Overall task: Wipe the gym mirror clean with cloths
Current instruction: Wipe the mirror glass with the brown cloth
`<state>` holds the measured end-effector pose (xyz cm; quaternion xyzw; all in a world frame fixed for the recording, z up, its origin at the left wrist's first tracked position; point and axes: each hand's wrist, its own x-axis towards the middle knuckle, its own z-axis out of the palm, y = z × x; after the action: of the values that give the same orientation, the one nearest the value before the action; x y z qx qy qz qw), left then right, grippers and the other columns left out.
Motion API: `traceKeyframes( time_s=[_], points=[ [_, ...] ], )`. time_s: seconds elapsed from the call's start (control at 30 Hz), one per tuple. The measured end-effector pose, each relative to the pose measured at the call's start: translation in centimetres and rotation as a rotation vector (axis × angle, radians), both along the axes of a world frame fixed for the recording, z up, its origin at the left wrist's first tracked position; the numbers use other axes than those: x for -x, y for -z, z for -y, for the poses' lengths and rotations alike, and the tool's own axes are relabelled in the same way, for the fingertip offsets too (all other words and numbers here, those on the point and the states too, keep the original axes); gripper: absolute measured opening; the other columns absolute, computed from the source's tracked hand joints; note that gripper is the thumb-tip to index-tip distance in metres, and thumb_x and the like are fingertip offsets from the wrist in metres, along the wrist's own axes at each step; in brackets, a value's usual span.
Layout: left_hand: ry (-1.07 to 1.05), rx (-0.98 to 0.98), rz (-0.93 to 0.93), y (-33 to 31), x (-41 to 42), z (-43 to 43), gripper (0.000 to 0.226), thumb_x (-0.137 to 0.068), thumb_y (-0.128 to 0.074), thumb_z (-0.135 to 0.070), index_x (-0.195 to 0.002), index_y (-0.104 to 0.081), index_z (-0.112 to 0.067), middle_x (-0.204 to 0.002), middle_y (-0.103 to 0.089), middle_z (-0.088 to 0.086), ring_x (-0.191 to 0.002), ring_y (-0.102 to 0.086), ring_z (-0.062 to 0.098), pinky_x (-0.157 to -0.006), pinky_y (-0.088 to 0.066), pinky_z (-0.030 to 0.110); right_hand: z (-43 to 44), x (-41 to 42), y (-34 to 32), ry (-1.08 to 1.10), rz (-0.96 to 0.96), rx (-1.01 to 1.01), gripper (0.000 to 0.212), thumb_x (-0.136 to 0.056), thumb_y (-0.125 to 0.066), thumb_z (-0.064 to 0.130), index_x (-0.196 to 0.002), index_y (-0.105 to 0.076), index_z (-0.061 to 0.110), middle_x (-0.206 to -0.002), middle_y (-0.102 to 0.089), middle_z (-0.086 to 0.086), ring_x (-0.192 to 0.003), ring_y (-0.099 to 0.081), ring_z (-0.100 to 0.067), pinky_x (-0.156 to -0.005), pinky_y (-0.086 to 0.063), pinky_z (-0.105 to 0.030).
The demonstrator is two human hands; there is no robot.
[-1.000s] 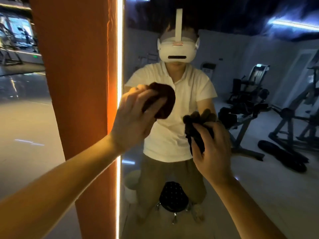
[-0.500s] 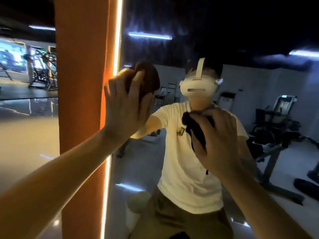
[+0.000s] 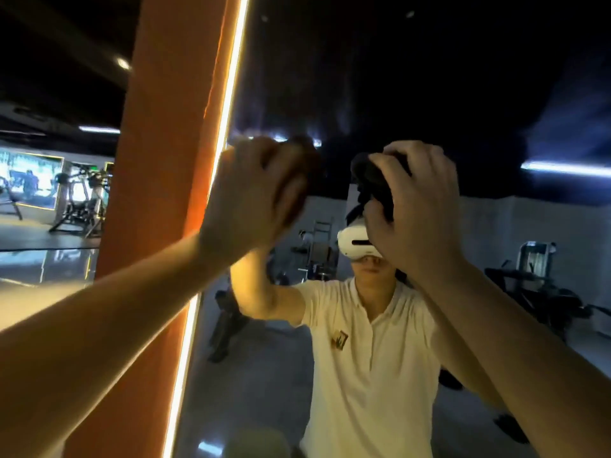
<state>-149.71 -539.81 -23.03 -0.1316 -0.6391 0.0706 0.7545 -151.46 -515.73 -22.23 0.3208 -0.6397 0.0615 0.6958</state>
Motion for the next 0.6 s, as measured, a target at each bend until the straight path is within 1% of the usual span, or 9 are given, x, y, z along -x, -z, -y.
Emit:
traceKeyframes(
  time_s=[0.07,0.1,0.13,0.2,0.3,0.37,0.43,0.5,0.6],
  points=[
    [0.018,-0.410,-0.030,-1.9,0.6,-0.2,0.044,-0.105,-0.044,-0.043,-0.131,-0.058,-0.010,-0.126,-0.054,0.025,-0.116,-0.052,0.042,-0.097,-0.041,0.052,-0.3,0.2,0.9,-0.015,-0.006,0.000,0.048,-0.087,-0.050,0.026,-0.130,-0.060,0.006,-0.131,-0.057,-0.016,-0.124,-0.050,-0.036,-0.107,-0.040,-0.049],
    [0.035,-0.495,-0.029,-1.7,0.9,-1.0,0.045,-0.103,-0.044,-0.043,-0.129,-0.059,-0.009,-0.127,-0.054,0.024,-0.118,-0.051,0.041,-0.098,-0.041,0.052,-0.4,0.4,1.2,-0.029,-0.008,-0.002,0.048,-0.088,-0.048,0.025,-0.131,-0.059,0.006,-0.131,-0.057,-0.016,-0.125,-0.050,-0.035,-0.109,-0.039,-0.048],
    [0.062,-0.491,-0.032,-0.8,1.2,-2.1,0.044,-0.102,-0.046,-0.043,-0.128,-0.060,-0.009,-0.126,-0.054,0.023,-0.116,-0.050,0.039,-0.097,-0.042,0.051,-0.4,0.4,1.5,-0.052,-0.011,0.001,0.047,-0.089,-0.048,0.023,-0.131,-0.059,0.006,-0.131,-0.058,-0.015,-0.125,-0.050,-0.033,-0.109,-0.038,-0.047],
    [0.147,-0.295,-0.026,2.9,0.7,-4.4,0.043,-0.099,-0.052,-0.041,-0.127,-0.063,-0.010,-0.119,-0.054,0.019,-0.109,-0.049,0.034,-0.092,-0.042,0.048,-0.4,0.2,1.8,-0.114,-0.006,0.036,0.044,-0.090,-0.050,0.018,-0.132,-0.057,0.006,-0.130,-0.057,-0.013,-0.122,-0.051,-0.029,-0.107,-0.042,-0.044],
    [0.167,0.107,0.063,9.1,0.2,-5.1,0.046,-0.096,-0.059,-0.040,-0.128,-0.067,-0.008,-0.112,-0.056,0.017,-0.098,-0.051,0.031,-0.084,-0.044,0.046,-0.5,0.0,2.0,-0.203,-0.012,0.120,0.039,-0.096,-0.050,0.013,-0.134,-0.055,0.007,-0.130,-0.055,-0.010,-0.120,-0.052,-0.023,-0.100,-0.042,-0.029],
    [0.063,0.347,0.059,8.9,-0.1,-3.2,0.046,-0.099,-0.056,-0.043,-0.131,-0.066,-0.010,-0.114,-0.057,0.014,-0.097,-0.051,0.027,-0.084,-0.043,0.042,-0.5,0.1,2.0,-0.234,-0.015,0.149,0.037,-0.098,-0.050,0.013,-0.135,-0.055,0.006,-0.129,-0.055,-0.010,-0.119,-0.053,-0.022,-0.096,-0.042,-0.026],
    [-0.057,0.394,0.016,5.3,0.0,-1.1,0.045,-0.101,-0.054,-0.042,-0.132,-0.064,-0.010,-0.113,-0.058,0.015,-0.095,-0.051,0.028,-0.084,-0.039,0.042,-0.3,0.3,1.9,-0.210,-0.013,0.138,0.040,-0.096,-0.049,0.014,-0.135,-0.054,0.005,-0.130,-0.055,-0.012,-0.119,-0.054,-0.025,-0.097,-0.045,-0.031],
    [-0.161,0.160,-0.068,0.7,0.2,0.5,0.043,-0.103,-0.050,-0.039,-0.130,-0.063,-0.009,-0.114,-0.058,0.021,-0.096,-0.056,0.037,-0.083,-0.042,0.046,-0.2,0.5,2.0,-0.171,-0.029,0.111,0.043,-0.093,-0.049,0.014,-0.134,-0.055,0.003,-0.129,-0.056,-0.016,-0.118,-0.055,-0.031,-0.098,-0.049,-0.039],
    [-0.178,-0.451,-0.040,-3.6,0.1,0.5,0.044,-0.105,-0.041,-0.040,-0.132,-0.059,-0.011,-0.130,-0.055,0.026,-0.118,-0.054,0.043,-0.097,-0.041,0.051,-0.3,0.6,2.1,-0.153,-0.051,0.106,0.043,-0.092,-0.049,0.014,-0.133,-0.055,0.002,-0.126,-0.057,-0.018,-0.117,-0.056,-0.033,-0.097,-0.052,-0.043]
  ],
)
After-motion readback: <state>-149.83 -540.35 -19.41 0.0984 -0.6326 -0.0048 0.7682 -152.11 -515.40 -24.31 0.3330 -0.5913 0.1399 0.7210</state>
